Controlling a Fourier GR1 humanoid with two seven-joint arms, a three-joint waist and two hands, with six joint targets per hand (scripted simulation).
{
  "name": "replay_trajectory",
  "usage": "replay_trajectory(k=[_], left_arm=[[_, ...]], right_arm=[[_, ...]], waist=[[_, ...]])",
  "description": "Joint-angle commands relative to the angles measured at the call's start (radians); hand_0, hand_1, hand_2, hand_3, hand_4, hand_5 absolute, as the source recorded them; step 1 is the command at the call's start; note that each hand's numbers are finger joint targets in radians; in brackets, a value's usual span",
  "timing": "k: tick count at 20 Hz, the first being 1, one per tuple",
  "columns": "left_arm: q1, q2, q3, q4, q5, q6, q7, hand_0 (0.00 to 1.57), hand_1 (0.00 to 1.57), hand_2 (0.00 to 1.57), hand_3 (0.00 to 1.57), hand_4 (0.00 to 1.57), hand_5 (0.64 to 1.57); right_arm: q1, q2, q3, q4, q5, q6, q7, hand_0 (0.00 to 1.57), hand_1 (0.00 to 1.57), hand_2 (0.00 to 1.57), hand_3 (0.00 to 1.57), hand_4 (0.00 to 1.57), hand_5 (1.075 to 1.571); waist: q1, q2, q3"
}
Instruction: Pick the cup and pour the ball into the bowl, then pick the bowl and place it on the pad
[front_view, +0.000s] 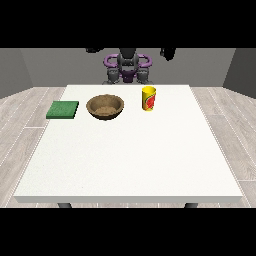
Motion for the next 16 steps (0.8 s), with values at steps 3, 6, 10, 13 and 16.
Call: replay_trajectory(k=[3, 6, 10, 13, 16], left_arm=[[0.027, -0.040, -0.067, 0.087, -0.069, -0.012, -0.207, 0.00, 0.00, 0.00, 0.00, 0.00, 1.547], [0.029, -0.041, -0.083, 0.115, -0.059, 0.019, -0.225, 0.00, 0.00, 0.00, 0.00, 0.00, 1.548], [0.089, -0.022, -0.069, 0.202, -0.073, -0.039, -0.382, 0.00, 0.00, 0.00, 0.00, 0.00, 1.537], [0.025, -0.035, -0.035, 0.309, -0.087, -0.010, -0.461, 0.00, 0.00, 0.00, 0.00, 0.00, 1.534], [0.036, -0.015, -0.023, 0.394, -0.072, -0.060, -0.480, 0.00, 0.00, 0.00, 0.00, 0.00, 1.534]], right_arm=[[-0.144, -0.036, -0.094, 0.085, 0.021, 0.015, -0.044, 0.00, 0.00, 0.45, 0.69, 0.72, 1.571], [-0.173, -0.091, -0.183, 0.157, -0.010, 0.055, -0.057, 0.00, 0.00, 0.39, 0.69, 0.69, 1.570], [-0.180, -0.127, -0.242, 0.191, -0.022, 0.064, -0.100, 0.00, 0.00, 0.40, 0.63, 0.67, 1.567], [-0.198, -0.126, -0.228, 0.235, -0.004, 0.085, -0.141, 0.00, 0.00, 0.37, 0.58, 0.66, 1.566], [-0.242, -0.144, -0.268, 0.283, -0.006, 0.076, -0.083, 0.00, 0.00, 0.38, 0.56, 0.66, 1.564]], waist=[[0.025, 0.149, -0.0003], [0.032, 0.147, 0.0000], [0.039, 0.203, -0.0002], [0.018, 0.222, -0.0001], [0.041, 0.157, -0.0002]])
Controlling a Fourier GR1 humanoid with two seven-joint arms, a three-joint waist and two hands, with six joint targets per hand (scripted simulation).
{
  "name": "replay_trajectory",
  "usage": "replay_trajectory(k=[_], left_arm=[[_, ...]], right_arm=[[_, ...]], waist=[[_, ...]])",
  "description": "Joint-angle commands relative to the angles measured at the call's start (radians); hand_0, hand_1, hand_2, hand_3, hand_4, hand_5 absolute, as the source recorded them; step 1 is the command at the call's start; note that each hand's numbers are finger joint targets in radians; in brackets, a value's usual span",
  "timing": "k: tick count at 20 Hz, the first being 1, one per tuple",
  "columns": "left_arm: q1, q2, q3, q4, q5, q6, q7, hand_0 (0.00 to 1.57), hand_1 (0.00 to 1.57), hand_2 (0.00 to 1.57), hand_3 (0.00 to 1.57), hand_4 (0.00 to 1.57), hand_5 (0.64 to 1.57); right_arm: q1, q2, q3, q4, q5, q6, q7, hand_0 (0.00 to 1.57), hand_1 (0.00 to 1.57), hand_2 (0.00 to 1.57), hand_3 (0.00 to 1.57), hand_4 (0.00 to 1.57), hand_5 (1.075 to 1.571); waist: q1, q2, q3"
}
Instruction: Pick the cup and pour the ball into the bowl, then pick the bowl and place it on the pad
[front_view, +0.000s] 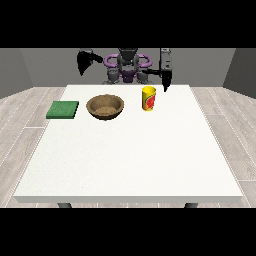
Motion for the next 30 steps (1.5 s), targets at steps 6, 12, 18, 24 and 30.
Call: replay_trajectory(k=[6, 12, 18, 24, 30], left_arm=[[-0.071, -0.020, 0.043, 0.281, -0.039, 0.047, -0.140, 0.00, 0.00, 0.00, 0.00, 0.00, 1.537], [-0.142, 0.038, 0.126, 0.447, 0.004, -0.006, -0.266, 0.00, 0.00, 0.00, 0.00, 0.00, 1.529], [-0.207, -0.010, 0.136, 0.561, -0.011, 0.054, -0.362, 0.00, 0.00, 0.00, 0.00, 0.00, 1.530], [-0.276, -0.001, 0.142, 0.630, -0.024, 0.072, -0.369, 0.00, 0.00, 0.00, 0.00, 0.00, 1.529], [-0.207, 0.006, 0.086, 0.680, -0.143, 0.195, -0.514, 1.24, 1.24, 1.57, 1.57, 1.30, 1.151]], right_arm=[[-0.009, -0.005, -0.020, 0.086, 0.008, 0.036, -0.017, 0.00, 0.00, 0.40, 0.60, 0.66, 1.565], [-0.002, -0.036, -0.048, 0.073, -0.017, 0.090, -0.040, 0.00, 0.00, 0.37, 0.57, 0.64, 1.565], [-0.053, -0.075, -0.104, 0.136, -0.049, 0.139, -0.089, 0.00, 0.00, 0.39, 0.54, 0.63, 1.568], [-0.088, -0.126, -0.156, 0.180, -0.083, 0.191, -0.103, 0.00, 0.00, 0.31, 0.56, 0.62, 1.568], [-0.087, -0.138, -0.156, 0.176, -0.071, 0.176, -0.053, 0.00, 0.00, 0.40, 0.61, 0.60, 1.570]], waist=[[-0.041, -0.041, -0.0002], [-0.082, -0.024, -0.0004], [-0.081, 0.024, -0.0004], [-0.089, 0.043, -0.0002], [-0.092, 0.023, -0.0001]])
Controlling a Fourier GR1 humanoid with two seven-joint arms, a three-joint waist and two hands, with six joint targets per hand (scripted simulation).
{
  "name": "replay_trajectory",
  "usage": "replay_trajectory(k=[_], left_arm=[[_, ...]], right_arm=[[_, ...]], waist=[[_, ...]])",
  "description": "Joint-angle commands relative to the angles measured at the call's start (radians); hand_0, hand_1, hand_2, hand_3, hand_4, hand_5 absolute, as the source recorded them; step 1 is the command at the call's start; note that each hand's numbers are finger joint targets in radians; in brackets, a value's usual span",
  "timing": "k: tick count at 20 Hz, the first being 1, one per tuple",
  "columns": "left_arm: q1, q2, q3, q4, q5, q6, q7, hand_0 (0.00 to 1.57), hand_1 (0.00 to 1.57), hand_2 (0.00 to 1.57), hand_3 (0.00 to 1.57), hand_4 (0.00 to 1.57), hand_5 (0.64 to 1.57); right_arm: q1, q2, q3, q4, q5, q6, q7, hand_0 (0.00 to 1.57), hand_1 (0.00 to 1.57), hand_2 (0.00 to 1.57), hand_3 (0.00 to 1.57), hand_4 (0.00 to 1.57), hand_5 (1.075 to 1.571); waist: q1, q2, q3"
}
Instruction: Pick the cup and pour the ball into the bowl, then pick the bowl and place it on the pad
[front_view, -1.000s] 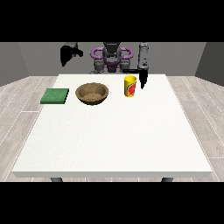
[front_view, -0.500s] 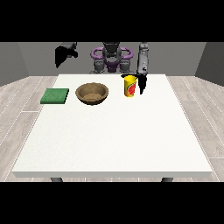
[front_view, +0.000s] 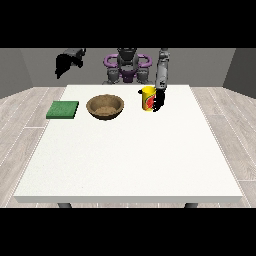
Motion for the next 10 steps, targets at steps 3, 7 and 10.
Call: replay_trajectory(k=[3, 7, 10], left_arm=[[0.010, -0.034, -0.044, 0.067, -0.051, 0.094, -0.106, 1.31, 1.31, 1.57, 1.57, 1.28, 1.234], [-0.009, 0.007, 0.003, 0.106, -0.031, 0.076, -0.119, 1.33, 1.33, 1.57, 1.57, 1.29, 1.212], [-0.020, 0.010, 0.004, 0.116, -0.035, 0.097, -0.070, 1.34, 1.34, 1.57, 1.57, 1.29, 1.184]], right_arm=[[-0.051, -0.050, -0.068, 0.033, -0.047, 0.020, 0.037, 0.00, 0.00, 0.42, 0.67, 0.57, 1.570], [0.018, -0.063, -0.069, 0.014, -0.052, 0.058, 0.001, 0.00, 0.00, 0.37, 0.65, 0.58, 1.570], [0.048, -0.064, -0.067, 0.008, -0.058, 0.070, 0.016, 0.00, 0.00, 0.38, 0.68, 0.58, 1.570]], waist=[[0.003, 0.006, 0.0000], [-0.011, -0.015, 0.0000], [-0.011, -0.065, 0.0001]])
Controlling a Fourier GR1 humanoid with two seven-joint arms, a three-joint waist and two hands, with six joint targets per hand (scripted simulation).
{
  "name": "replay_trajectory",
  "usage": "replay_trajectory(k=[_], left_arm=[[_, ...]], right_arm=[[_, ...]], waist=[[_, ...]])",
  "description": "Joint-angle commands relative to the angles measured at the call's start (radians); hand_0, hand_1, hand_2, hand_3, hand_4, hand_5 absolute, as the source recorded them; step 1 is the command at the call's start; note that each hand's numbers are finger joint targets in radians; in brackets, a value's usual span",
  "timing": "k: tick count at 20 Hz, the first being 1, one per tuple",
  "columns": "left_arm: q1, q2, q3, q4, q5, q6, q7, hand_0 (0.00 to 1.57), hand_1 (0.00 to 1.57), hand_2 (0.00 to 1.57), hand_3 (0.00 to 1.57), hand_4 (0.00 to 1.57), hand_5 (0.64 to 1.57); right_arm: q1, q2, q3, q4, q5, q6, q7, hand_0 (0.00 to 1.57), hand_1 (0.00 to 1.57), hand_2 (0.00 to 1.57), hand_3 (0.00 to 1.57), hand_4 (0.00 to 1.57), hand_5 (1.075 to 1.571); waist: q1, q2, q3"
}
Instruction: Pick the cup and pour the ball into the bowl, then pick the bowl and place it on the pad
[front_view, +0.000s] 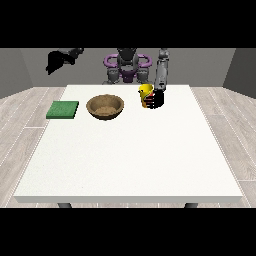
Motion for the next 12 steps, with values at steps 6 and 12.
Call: replay_trajectory(k=[6, 12], left_arm=[[-0.089, -0.008, -0.089, -0.086, -0.057, 0.045, 0.220, 1.34, 1.34, 1.57, 1.57, 1.32, 1.157], [-0.228, 0.046, -0.123, -0.046, -0.186, 0.237, 0.347, 1.36, 1.36, 1.57, 1.57, 1.32, 1.212]], right_arm=[[0.069, -0.084, -0.088, 0.184, -0.036, 0.095, -0.074, 0.00, 0.00, 0.39, 0.70, 0.57, 1.570], [0.049, -0.046, -0.049, 0.159, -0.028, 0.091, -0.080, 0.00, 0.00, 0.37, 0.68, 0.55, 1.570]], waist=[[0.068, -0.129, -0.0004], [-0.014, -0.097, -0.0007]])
